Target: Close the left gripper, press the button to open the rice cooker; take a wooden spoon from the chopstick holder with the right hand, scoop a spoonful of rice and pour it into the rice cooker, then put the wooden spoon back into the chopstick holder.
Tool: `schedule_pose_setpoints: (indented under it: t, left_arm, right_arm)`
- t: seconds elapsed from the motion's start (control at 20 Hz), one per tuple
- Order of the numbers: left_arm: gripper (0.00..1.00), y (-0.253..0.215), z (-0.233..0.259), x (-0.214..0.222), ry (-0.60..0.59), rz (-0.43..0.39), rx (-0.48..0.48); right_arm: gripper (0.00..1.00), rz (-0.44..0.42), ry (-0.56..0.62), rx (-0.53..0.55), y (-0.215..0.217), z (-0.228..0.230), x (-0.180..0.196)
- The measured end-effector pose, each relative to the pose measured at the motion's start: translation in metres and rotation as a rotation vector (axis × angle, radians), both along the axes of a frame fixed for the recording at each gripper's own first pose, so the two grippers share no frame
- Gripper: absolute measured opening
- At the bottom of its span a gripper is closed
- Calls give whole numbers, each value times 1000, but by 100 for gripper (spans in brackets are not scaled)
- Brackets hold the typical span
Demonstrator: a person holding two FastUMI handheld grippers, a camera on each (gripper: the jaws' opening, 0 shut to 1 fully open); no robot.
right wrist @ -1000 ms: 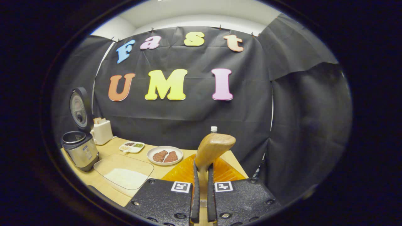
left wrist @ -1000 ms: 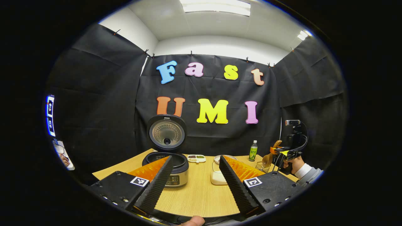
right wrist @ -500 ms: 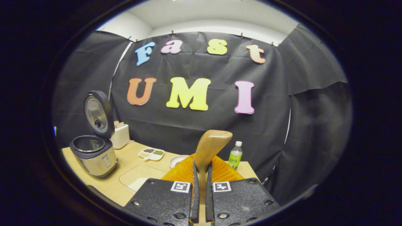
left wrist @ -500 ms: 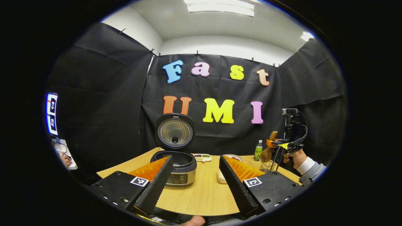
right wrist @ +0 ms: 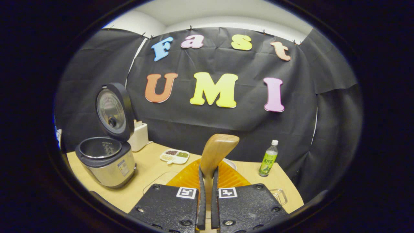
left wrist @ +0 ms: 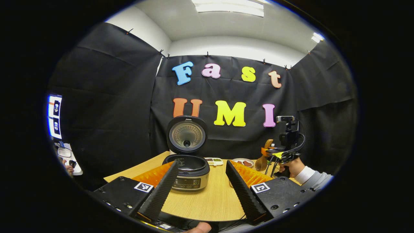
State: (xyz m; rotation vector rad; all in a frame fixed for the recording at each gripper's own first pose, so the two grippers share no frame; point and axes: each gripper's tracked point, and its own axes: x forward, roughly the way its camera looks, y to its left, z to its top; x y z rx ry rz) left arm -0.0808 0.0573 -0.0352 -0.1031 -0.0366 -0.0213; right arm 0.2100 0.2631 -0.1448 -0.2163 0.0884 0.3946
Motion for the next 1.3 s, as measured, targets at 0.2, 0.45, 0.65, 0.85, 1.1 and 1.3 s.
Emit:
schedule_pose_setpoints:
  t: [0.2,0.45,0.65,0.85,1.1,1.3]
  left_arm:
    - [95,5,-7,3,13,4,2]
    - [95,4,-12,7,28,3,21]
    - [94,1,-13,6,30,-8,20]
    - [94,3,-11,4,27,-5,26]
    - [94,9,-13,2,32,6,15]
    - [94,10,-13,1,38,9,11]
  right_arm:
    - [12,-46,33,-70,2,-40,15]
    - [11,-79,32,-103,-7,-57,19]
    - [12,-78,97,-12,3,-67,12]
    - [12,-46,200,123,20,-75,2]
    - [12,18,317,280,40,-78,-5]
    - [12,40,412,433,44,-79,-4]
